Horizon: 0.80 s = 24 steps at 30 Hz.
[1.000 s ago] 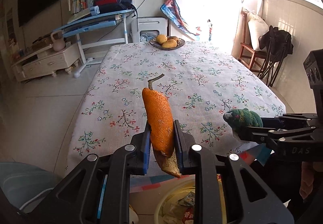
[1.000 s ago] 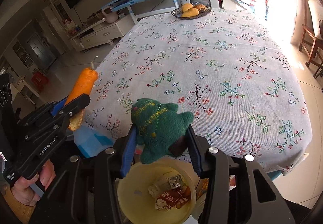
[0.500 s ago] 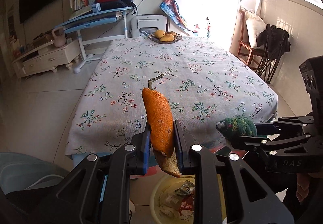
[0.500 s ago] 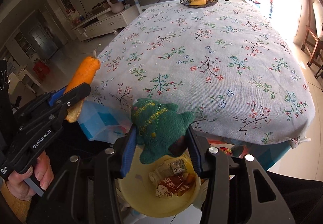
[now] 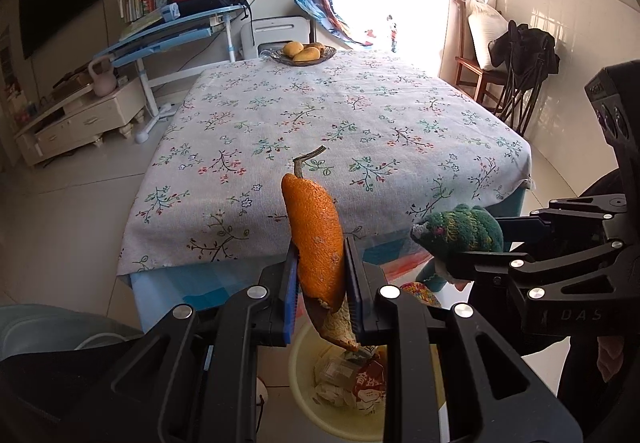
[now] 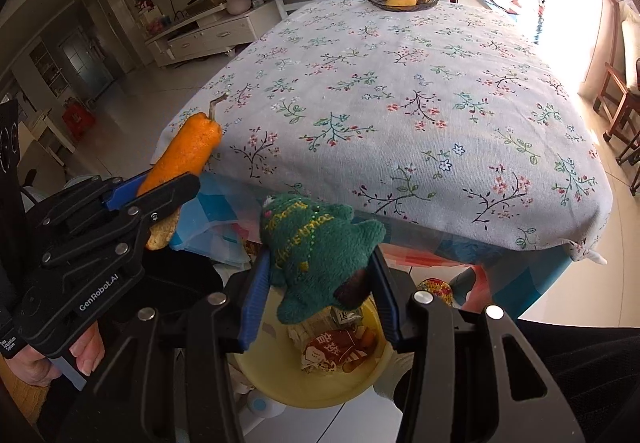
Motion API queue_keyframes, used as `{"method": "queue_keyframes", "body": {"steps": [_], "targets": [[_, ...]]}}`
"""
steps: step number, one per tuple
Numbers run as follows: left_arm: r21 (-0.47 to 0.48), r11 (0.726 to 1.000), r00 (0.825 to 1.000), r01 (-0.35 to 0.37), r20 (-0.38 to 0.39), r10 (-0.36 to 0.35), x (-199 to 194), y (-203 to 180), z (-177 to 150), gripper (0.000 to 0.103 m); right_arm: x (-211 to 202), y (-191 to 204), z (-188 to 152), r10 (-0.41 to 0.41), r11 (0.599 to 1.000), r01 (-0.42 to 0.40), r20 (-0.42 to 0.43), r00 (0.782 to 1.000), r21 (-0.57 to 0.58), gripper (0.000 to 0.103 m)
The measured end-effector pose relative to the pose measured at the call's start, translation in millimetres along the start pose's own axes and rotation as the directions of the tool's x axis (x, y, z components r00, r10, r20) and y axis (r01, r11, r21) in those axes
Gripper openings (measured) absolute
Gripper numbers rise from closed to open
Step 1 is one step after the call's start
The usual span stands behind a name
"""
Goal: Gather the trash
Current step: 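Carry the plush and the peel over the yellow basin with both tools, then open both tools to drop the plush and the peel into the basin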
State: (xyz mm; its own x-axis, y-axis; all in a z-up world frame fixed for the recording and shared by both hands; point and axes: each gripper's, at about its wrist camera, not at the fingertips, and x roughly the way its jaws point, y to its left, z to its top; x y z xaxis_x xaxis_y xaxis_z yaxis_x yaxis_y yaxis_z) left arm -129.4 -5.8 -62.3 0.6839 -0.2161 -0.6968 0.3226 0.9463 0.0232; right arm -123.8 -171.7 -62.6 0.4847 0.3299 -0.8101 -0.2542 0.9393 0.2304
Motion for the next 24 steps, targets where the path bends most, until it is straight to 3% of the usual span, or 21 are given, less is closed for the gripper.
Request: {"method": "queue_keyframes", "body": {"steps": [24], "targets": [[0.087, 0.994, 0.994, 0.058, -0.099, -0.049, -1, -19, -33, 0.020, 5, 15, -22, -0.080, 0.993, 0.074, -0.061, 0.995, -0.097, 0.048]]}}
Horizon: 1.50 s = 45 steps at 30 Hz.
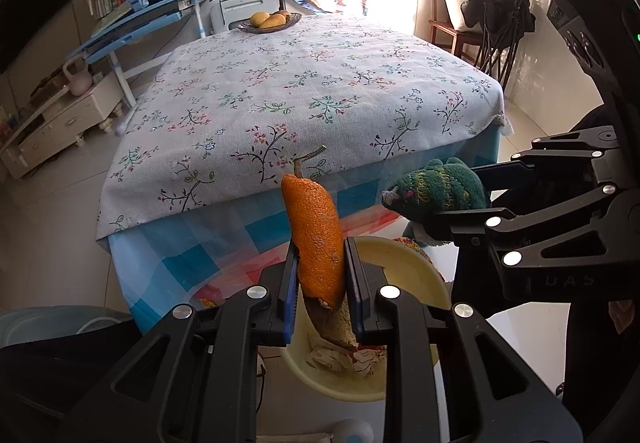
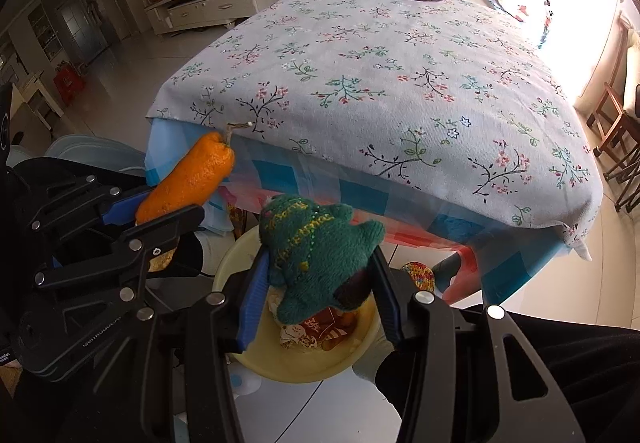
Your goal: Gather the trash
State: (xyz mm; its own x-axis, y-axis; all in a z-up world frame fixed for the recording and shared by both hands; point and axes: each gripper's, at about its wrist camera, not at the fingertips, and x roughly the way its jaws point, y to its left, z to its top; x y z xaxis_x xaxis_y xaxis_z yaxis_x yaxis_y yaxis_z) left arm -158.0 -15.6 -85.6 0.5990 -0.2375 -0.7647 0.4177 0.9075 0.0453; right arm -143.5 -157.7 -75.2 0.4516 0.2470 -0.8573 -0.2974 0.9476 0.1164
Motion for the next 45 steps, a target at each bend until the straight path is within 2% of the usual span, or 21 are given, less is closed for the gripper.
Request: {"method": "queue_keyframes", "body": {"steps": [16, 22, 26, 30, 34, 36, 38, 42, 45], "targets": [[0.067, 0.998, 0.999, 0.013, -0.051, -0.010, 6, -16, -12, 0.020, 4, 15, -11, -0.058, 0.995, 0.055, -0.040, 0.997, -0.082, 0.048], [0.089, 0.996, 0.993, 0.020, -0.116, -0.010, 16, -20, -18, 0.022, 12, 20, -15, -0.096, 0.989, 0.086, -0.083, 0.992, -0.117, 0.052], [0.088, 0.996, 0.993, 0.004, -0.116, 0.006, 14, -20, -20, 0.039, 12, 21, -16, -0.099, 0.989, 0.088, -0.086, 0.991, -0.115, 0.052], [0.081, 0.996, 0.994, -0.026, -0.105, 0.035, 11, -17, -19, 0.047, 11, 19, -16, -0.108, 0.990, 0.100, -0.081, 0.991, -0.103, 0.056], [0.064, 0.996, 0.995, -0.063, -0.075, 0.068, 4, -11, -17, 0.057, 6, 16, -15, -0.123, 0.990, 0.118, -0.056, 0.991, -0.077, 0.063], [0.050, 0.995, 0.995, -0.086, -0.044, 0.088, -2, -8, -15, 0.066, 2, 14, -14, -0.128, 0.990, 0.126, -0.036, 0.991, -0.057, 0.066], [0.031, 0.993, 0.993, -0.116, -0.001, 0.117, -11, -5, -12, 0.071, -4, 12, -13, -0.136, 0.990, 0.135, -0.009, 0.991, -0.035, 0.067], [-0.042, 0.984, 0.979, -0.173, 0.101, 0.176, -34, 6, -6, 0.080, -24, 8, -8, -0.136, 0.991, 0.135, 0.086, 0.987, 0.018, 0.070], [-0.106, 0.972, 0.958, -0.208, 0.180, 0.224, -55, 13, 3, 0.085, -50, 6, -6, -0.171, 0.985, 0.161, 0.204, 0.964, 0.064, 0.073]]}}
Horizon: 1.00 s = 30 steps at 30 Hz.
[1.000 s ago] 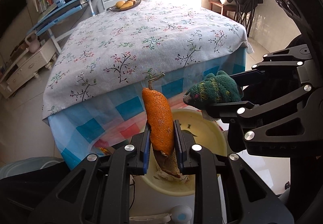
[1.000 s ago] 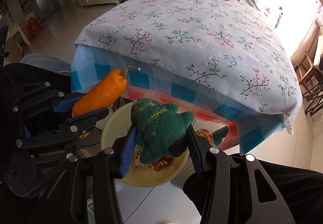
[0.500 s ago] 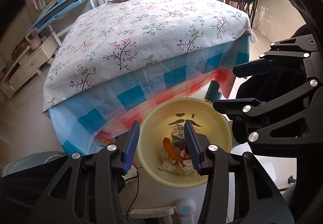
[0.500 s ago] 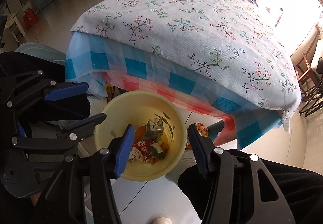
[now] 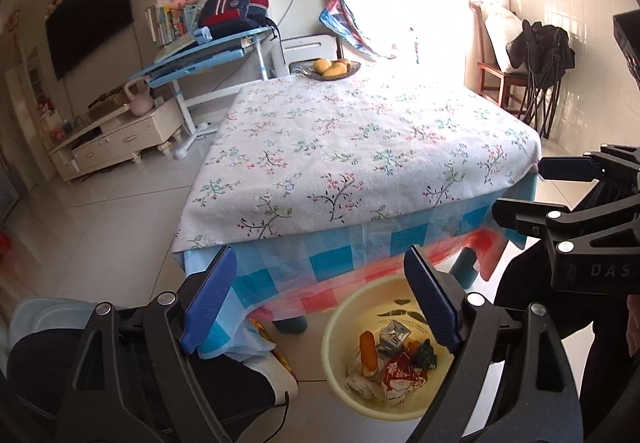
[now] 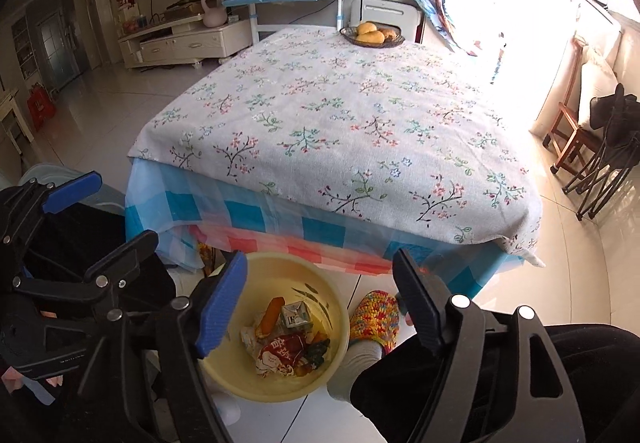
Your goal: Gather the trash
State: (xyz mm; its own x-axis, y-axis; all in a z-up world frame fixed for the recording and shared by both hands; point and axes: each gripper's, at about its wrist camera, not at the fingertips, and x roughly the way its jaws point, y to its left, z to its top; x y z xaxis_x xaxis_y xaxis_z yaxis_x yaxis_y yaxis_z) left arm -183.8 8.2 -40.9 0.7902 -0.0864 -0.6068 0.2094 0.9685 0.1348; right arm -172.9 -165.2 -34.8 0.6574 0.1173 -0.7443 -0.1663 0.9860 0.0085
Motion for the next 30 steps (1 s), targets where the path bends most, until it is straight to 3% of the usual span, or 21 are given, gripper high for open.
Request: {"method": "queue_keyframes", "body": {"steps": [2, 5, 9, 17, 30], "targets": [[-0.034, 0.999, 0.998, -0.012, 0.062, 0.015, -14, 4, 10, 0.087, -20, -2, 4, -0.042, 0.999, 0.040, 0.096, 0.995, 0.019, 0.076], [-0.068, 0.997, 0.989, -0.035, 0.140, 0.044, -35, 6, 21, 0.090, -49, -4, 4, -0.103, 0.994, 0.091, 0.229, 0.968, 0.061, 0.085], [-0.100, 0.994, 0.980, -0.052, 0.188, 0.070, -54, 6, 28, 0.096, -76, -5, -1, -0.155, 0.985, 0.122, 0.335, 0.929, 0.118, 0.091], [-0.113, 0.993, 0.982, -0.042, 0.180, 0.062, -62, 1, 28, 0.096, -102, -10, -17, -0.204, 0.975, 0.150, 0.396, 0.895, 0.163, 0.095], [-0.154, 0.987, 0.982, -0.032, 0.181, 0.060, -57, 6, 29, 0.096, -93, 7, -18, -0.182, 0.983, 0.153, 0.392, 0.902, 0.104, 0.095]]}}
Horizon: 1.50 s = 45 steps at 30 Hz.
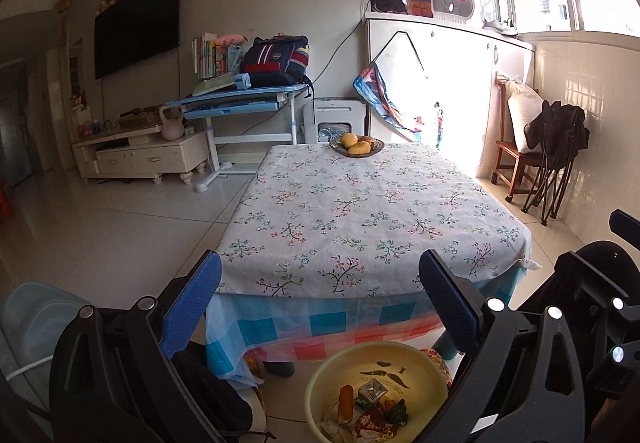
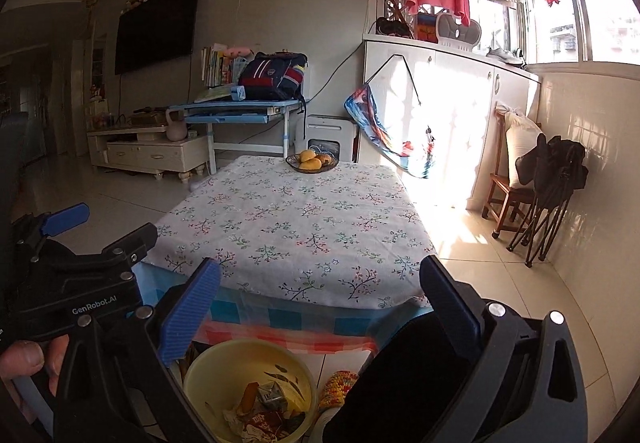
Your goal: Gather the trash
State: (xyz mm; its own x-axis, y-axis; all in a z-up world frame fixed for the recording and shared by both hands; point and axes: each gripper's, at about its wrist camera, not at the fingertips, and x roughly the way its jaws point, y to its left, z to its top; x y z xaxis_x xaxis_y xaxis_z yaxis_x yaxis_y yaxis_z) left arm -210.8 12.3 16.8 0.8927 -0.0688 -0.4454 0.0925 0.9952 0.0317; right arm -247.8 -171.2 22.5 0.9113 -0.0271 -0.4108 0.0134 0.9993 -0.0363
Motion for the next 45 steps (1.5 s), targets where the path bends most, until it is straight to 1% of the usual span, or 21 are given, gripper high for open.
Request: {"method": "queue_keyframes", "body": {"steps": [7, 21, 30, 45], "targets": [[-0.022, 1.000, 1.000, 0.001, 0.004, -0.001, 1.4, 4.9, 0.5, 0.096, 1.6, 0.1, -0.9, -0.001, 1.000, 0.001, -0.004, 1.000, -0.003, 0.095], [-0.017, 1.000, 1.000, -0.004, 0.009, 0.004, 1.0, 3.7, 0.2, 0.096, -1.3, 0.5, -3.0, -0.008, 1.000, 0.008, -0.008, 1.000, 0.001, 0.095], [-0.018, 1.000, 1.000, -0.006, 0.011, 0.006, 0.7, 4.7, 1.1, 0.096, -0.6, -4.9, -0.5, -0.009, 0.999, 0.009, -0.004, 1.000, 0.034, 0.095], [-0.013, 1.000, 1.000, -0.006, 0.007, 0.006, 2.2, 7.1, 1.7, 0.096, 0.0, -5.9, -0.9, -0.007, 1.000, 0.007, -0.007, 1.000, 0.024, 0.095]]}}
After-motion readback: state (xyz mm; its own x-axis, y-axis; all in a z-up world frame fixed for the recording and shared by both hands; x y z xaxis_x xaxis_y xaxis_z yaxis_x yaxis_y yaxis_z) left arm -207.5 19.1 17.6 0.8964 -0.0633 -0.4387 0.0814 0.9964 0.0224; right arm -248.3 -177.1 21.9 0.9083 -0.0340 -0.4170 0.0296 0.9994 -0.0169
